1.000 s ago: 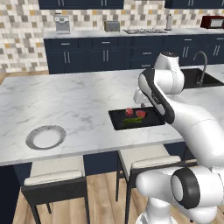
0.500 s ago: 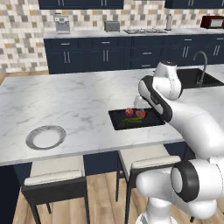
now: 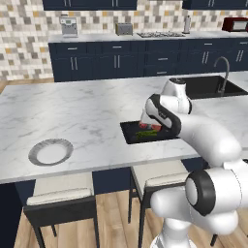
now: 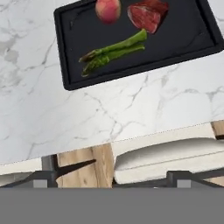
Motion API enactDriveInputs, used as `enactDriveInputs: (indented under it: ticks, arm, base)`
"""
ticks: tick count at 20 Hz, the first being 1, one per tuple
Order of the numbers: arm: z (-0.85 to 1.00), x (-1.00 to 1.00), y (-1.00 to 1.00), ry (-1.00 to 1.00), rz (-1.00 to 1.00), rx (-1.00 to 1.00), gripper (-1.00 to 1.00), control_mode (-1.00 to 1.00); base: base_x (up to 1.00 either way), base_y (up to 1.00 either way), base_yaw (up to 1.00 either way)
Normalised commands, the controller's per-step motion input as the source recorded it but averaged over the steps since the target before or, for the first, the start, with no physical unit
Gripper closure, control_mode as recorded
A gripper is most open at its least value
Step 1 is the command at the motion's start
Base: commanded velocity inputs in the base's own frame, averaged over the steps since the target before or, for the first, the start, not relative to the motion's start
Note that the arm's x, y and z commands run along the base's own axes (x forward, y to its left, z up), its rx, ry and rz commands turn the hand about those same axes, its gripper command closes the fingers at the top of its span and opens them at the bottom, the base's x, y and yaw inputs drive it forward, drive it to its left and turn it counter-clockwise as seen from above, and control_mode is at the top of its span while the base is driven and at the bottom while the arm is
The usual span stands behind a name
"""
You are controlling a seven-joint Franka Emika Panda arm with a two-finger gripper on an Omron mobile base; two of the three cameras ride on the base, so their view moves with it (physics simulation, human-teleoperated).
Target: Create a steak meal by picking up the steak and asparagus from the tray and placing them on the plate. Leave the peach on the tray.
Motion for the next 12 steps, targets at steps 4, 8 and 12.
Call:
enactDriveInputs:
  ticks: [4,8,12]
  arm:
    - [-0.31,0.48,0.01,0.0,-0.34,0.03,-1.0,-1.0]
    - [-0.35,0.57,0.0,0.02,-0.32,0.0,-1.0,-1.0]
    - [-0.3,0.7,0.0,0.1,-0.24,0.03,-1.0,-1.0]
  base:
    - [0.0,0.0,0.0]
    - [0.0,0.0,0.0]
    - [0.0,0.0,0.0]
